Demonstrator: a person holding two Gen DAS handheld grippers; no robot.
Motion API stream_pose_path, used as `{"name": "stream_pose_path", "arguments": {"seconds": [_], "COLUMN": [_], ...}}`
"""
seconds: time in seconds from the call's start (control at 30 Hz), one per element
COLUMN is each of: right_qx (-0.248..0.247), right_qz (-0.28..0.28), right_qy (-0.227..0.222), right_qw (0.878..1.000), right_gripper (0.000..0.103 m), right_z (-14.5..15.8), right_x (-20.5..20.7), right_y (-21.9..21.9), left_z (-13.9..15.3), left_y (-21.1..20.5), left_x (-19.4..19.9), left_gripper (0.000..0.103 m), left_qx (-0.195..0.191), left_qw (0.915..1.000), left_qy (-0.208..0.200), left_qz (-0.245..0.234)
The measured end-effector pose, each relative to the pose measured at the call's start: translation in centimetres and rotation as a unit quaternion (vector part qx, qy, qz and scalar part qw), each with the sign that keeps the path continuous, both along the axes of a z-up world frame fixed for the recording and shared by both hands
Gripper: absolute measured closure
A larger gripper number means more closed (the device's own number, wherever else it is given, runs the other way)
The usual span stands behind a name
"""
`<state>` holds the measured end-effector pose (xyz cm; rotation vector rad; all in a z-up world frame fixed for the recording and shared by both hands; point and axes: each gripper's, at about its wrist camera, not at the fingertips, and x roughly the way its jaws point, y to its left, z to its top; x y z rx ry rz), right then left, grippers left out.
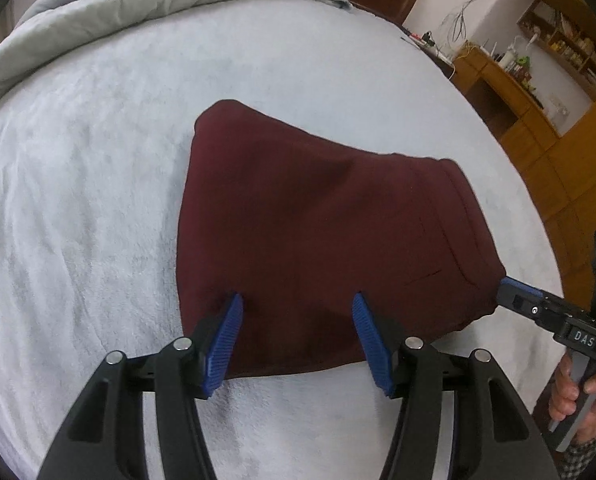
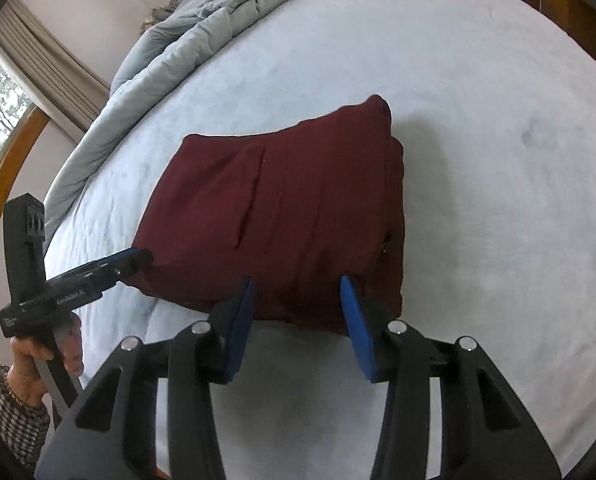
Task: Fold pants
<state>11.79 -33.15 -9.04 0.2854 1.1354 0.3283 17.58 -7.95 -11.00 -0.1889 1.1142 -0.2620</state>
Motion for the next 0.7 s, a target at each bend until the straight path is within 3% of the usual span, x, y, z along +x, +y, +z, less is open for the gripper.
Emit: {"name": "stream_pose_path", "arguments": {"seconds": [0.1,0.13,0.17,0.2,0.3,0.4,0.7], "right_qx": [0.017,0.021,0.024,0.015,-0.025,-0.061,-0.083], "right_qz": [-0.011,-0.010,-0.010,-0.014,-0.018,-0.026,-0.023], "right_qy": [-0.002,-0.007,-0.012,-0.014,-0.041,-0.041,-0.038], "right_qw": [1.000,1.000,1.000,1.000,0.999,0.997,0.996], "right_gripper": [0.058,0.049,0.041,0.023,0.011,0.010,0.006], "right_z": [0.8,1.4,2.3,3.1,5.5,6.7,8.0], "right_x": [-0.2,-0.5,-1.0,-1.4,-3.2,-4.6,-7.3], "right_y": [-0.6,-0.6,-0.7,-0.5,0.3,1.1,2.8], "left_z": [0.8,1.3,2.1,2.6,4.8,6.0,7.6], "left_y": [-0.2,-0.2,-0.2,0.0,0.3,0.6,1.7], "left_x": [-0.4,-0.6,-1.0,-1.2,-2.7,-4.1,-7.1], "left_gripper": [0.043,0.039,0.025,0.011,0.007,0.005,0.005], "left_qx": [0.010,0.012,0.018,0.027,0.031,0.040,0.054], "left_qw": [0.9999,0.9999,0.9998,0.9996,0.9988,0.9982,0.9976], "left_qy": [-0.002,-0.002,-0.002,-0.005,-0.031,-0.032,-0.025], "left_qz": [-0.001,-0.001,0.003,0.009,0.022,0.032,0.035]}}
